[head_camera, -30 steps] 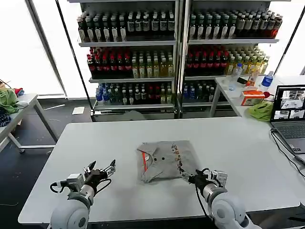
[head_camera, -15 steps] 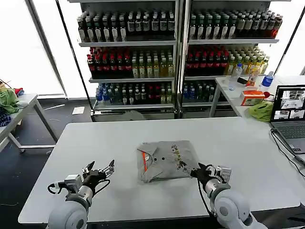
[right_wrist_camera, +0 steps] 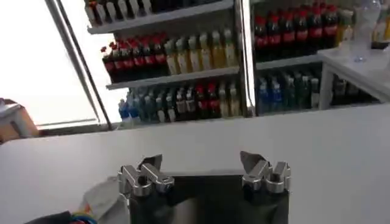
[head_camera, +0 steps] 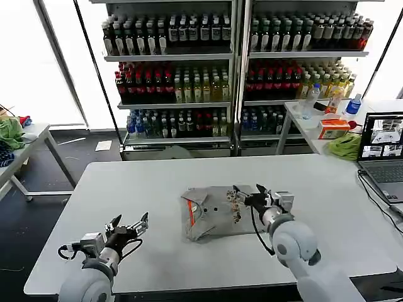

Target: Fold and organize the clothes.

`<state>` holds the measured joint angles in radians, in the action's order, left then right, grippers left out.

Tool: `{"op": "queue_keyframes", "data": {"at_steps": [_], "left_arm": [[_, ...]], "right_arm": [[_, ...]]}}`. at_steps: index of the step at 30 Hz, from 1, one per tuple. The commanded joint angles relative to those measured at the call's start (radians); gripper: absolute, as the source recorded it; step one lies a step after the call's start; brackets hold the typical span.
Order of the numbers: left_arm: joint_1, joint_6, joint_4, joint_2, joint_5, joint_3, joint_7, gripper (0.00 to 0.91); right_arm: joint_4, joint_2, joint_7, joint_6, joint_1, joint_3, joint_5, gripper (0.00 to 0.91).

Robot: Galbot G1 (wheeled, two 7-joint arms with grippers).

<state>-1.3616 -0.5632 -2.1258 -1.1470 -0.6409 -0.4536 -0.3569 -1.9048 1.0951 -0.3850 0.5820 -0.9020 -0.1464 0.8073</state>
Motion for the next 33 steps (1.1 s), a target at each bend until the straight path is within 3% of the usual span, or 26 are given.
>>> {"op": "queue_keyframes", "data": {"at_steps": [1,5,11,25,33], "left_arm": [[-0.028,0.001,-0.008,-0.011,-0.001,-0.020,0.002,0.907],[-0.031,0.002,-0.007,-0.016,0.000,-0.020,0.002,0.907],[-0.034,0.002,-0.010,-0.032,0.001,-0.013,0.002,0.907],[-0.055,0.001,-0.025,-0.028,0.003,-0.014,0.002,0.907],[-0.080,0.001,-0.038,-0.039,0.006,-0.026,0.005,0.907]], "right_arm": [[0.252,0.032,0.050,-0.001,0.175,0.151,-0.128,0.907],[0.263,0.060,0.052,-0.001,0.180,0.160,-0.139,0.907],[0.263,0.063,0.009,0.002,0.174,0.185,-0.200,0.907],[0.245,0.105,0.035,-0.003,0.138,0.165,-0.205,0.907],[0.241,0.144,0.035,-0.002,0.161,0.212,-0.231,0.907]]}}
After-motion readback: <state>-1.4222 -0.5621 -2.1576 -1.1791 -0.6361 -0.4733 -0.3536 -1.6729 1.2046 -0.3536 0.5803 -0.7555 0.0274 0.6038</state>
